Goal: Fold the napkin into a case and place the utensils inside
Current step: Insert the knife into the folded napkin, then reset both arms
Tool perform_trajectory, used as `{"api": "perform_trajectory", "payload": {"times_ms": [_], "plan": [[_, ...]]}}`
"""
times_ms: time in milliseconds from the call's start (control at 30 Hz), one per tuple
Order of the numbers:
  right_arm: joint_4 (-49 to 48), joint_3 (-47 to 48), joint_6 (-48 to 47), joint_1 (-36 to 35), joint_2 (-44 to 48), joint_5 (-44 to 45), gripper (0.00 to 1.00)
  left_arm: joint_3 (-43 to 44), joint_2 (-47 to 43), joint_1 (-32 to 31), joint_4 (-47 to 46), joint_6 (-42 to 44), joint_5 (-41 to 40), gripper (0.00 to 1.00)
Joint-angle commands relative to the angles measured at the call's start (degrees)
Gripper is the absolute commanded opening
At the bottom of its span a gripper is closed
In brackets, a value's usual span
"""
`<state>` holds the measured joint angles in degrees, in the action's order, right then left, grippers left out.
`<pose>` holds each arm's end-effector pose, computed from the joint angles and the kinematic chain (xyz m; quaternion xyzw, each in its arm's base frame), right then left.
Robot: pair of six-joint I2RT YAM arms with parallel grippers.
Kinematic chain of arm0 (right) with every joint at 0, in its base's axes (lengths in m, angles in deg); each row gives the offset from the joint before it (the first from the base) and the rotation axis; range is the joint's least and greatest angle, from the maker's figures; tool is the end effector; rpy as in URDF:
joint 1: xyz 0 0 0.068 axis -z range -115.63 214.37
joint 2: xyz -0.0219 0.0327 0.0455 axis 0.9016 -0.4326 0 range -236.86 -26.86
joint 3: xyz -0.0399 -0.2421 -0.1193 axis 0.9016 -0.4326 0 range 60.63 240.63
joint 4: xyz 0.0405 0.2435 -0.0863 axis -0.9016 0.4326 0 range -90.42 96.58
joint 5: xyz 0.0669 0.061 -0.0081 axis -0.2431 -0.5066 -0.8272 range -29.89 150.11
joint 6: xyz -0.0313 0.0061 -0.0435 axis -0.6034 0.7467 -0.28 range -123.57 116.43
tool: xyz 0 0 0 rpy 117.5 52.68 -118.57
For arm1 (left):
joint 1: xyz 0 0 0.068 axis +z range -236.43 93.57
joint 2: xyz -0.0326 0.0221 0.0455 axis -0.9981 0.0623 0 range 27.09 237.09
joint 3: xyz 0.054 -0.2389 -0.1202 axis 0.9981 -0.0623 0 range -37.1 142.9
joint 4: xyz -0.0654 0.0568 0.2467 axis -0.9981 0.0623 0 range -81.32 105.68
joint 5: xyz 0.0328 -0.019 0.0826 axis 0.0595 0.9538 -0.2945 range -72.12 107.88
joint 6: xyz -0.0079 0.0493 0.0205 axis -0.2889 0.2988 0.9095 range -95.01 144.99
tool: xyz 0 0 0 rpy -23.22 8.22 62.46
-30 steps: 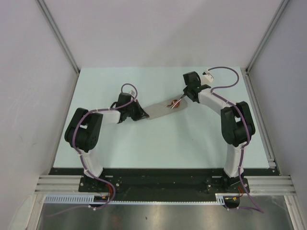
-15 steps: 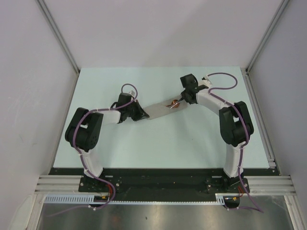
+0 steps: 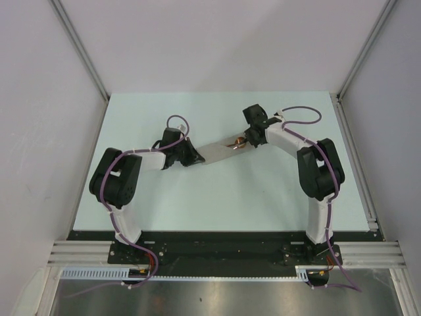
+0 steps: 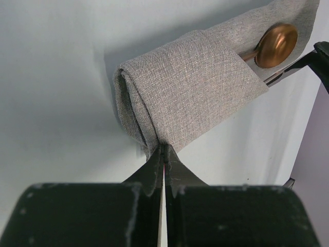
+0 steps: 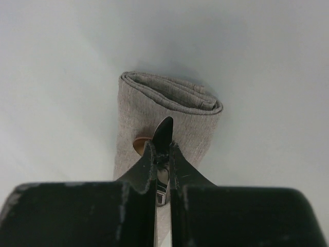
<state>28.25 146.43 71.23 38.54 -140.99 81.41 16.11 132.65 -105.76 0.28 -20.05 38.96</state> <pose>0.3931 0.1759 0.2011 0.4383 0.8358 0.1017 0.3146 0.3404 -0.1330 0.1361 -0.1315 0.8980 -0.3474 0.2358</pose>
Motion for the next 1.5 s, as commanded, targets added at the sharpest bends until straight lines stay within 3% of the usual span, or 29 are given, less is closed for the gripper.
{"api": "perform_trajectory", "payload": {"times_ms": [0, 767, 967, 1033, 1100, 1133, 1167, 1200, 1467], "plan": [[2.01, 2.44, 4.29, -1.77, -1.36, -2.13, 0.0, -0.39, 0.17, -0.79, -0.03, 0.04, -0.95, 0.0], [1.13, 1.12, 12.29, -4.76, -3.3, -8.38, 0.02, -0.48, 0.0, -0.88, 0.32, 0.56, -1.57, 0.0], [-0.53, -0.19, 12.3, -4.67, -2.68, -8.99, 0.07, -0.48, 0.0, -0.88, 0.41, 0.56, -1.48, 0.0], [-0.98, -0.46, 11.51, -4.59, -2.16, -8.99, 0.21, -0.65, -0.26, -0.88, 0.14, 0.48, -1.48, 0.0], [-1.15, -0.9, 11.07, -4.59, -1.8, -8.82, 0.44, -0.57, -0.27, -0.88, 0.14, 0.56, -1.4, 0.0], [-1.33, -1.07, 10.19, -4.67, -1.19, -8.73, 0.51, -0.48, -0.35, -0.88, 0.14, 0.65, -1.31, 0.0], [-1.94, -1.51, 9.75, -4.85, -0.75, -8.21, 0.9, -0.56, -0.35, -0.88, 0.06, 0.74, -1.13, 0.0], [-2.29, -2.03, 9.14, -4.76, -0.31, -8.03, 0.99, -0.56, -0.61, -0.88, -0.03, 0.74, -1.13, 0.0], [-1.95, -2.57, -0.08, -4.06, 7.67, -2.41, 1.0, 0.49, -5.62, -1.06, 1.54, 2.76, -1.92, 0.04]]}}
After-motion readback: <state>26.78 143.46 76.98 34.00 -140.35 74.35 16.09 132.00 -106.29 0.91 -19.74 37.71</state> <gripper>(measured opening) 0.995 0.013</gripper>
